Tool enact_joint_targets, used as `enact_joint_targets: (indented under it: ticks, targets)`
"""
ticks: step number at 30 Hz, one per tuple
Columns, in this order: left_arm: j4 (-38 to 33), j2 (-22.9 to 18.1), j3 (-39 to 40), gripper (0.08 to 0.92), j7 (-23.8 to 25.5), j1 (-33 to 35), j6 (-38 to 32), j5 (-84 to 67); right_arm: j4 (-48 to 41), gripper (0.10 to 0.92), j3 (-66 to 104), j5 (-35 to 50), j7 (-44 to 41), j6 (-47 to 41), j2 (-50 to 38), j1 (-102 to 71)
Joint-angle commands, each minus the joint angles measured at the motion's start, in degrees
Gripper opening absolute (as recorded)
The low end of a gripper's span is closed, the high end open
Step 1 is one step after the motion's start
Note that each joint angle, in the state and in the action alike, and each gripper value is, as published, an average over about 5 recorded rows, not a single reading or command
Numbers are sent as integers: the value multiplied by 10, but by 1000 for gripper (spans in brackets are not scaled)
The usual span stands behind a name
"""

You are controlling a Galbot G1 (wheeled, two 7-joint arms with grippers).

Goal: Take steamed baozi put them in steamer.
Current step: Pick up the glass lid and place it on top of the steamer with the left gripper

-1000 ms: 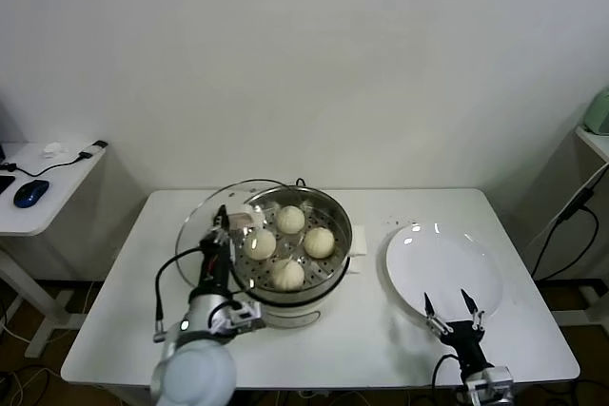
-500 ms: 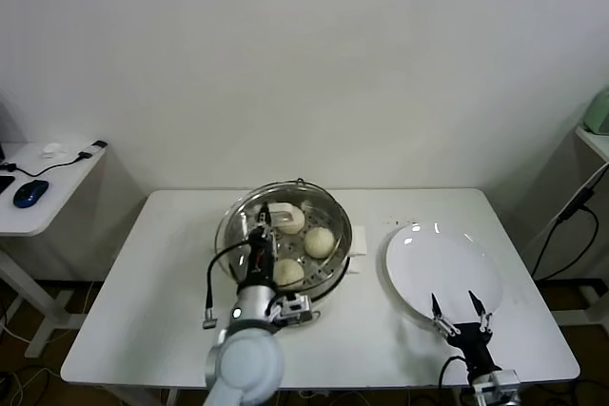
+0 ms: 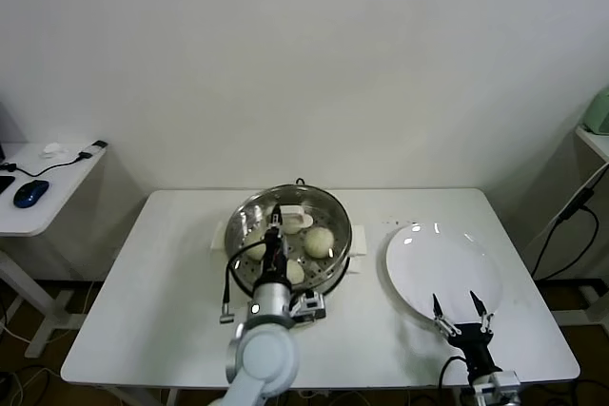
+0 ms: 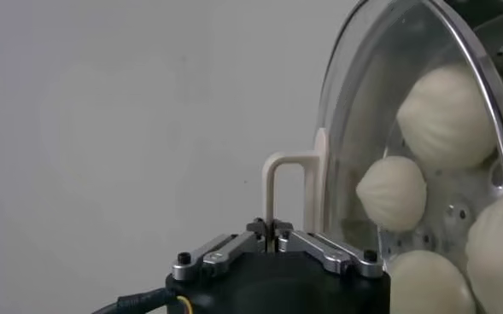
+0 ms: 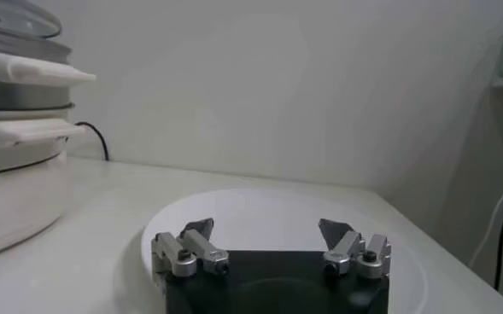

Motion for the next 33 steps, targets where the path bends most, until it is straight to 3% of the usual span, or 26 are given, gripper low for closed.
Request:
enact_joint_targets:
  ticks: [1, 21, 33]
  targets:
    - [18, -4, 8, 132, -1, -8, 1, 15, -2, 823, 1, -1, 2, 5, 0, 0]
    - [39, -5, 5, 144, -13, -2, -7, 33, -9, 823, 0, -13, 2, 34, 2, 2]
    - [-8, 19, 9, 466, 3, 0, -5, 6, -3, 823, -2, -15, -12, 21, 1, 2]
